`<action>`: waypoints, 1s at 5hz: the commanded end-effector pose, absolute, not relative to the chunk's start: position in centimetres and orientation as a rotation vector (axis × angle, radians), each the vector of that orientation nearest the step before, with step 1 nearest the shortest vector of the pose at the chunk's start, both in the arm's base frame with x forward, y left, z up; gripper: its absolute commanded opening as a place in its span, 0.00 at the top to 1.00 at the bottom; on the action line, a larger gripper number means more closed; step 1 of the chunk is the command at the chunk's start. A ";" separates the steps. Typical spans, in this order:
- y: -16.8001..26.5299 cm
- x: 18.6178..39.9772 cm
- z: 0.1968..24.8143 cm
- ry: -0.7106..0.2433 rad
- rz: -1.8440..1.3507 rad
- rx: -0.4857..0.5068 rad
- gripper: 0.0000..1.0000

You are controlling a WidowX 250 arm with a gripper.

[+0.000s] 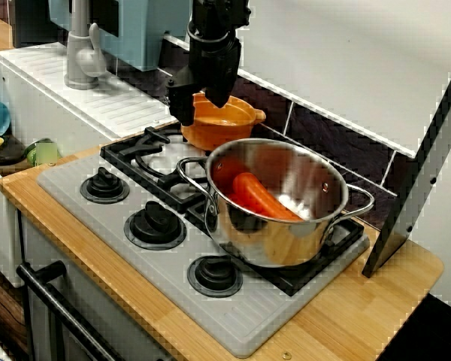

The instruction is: Lift pot from stove

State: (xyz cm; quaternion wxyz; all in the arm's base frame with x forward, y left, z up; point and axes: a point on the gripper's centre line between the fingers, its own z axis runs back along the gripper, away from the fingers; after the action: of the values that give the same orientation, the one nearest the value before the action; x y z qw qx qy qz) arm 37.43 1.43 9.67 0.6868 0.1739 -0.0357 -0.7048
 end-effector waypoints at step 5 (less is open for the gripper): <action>1.7 36.6 9.3 -0.072 -1.600 0.435 0.00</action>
State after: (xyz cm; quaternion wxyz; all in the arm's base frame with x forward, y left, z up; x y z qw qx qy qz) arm 36.69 1.58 8.15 0.6786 0.1822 -0.0232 -0.7111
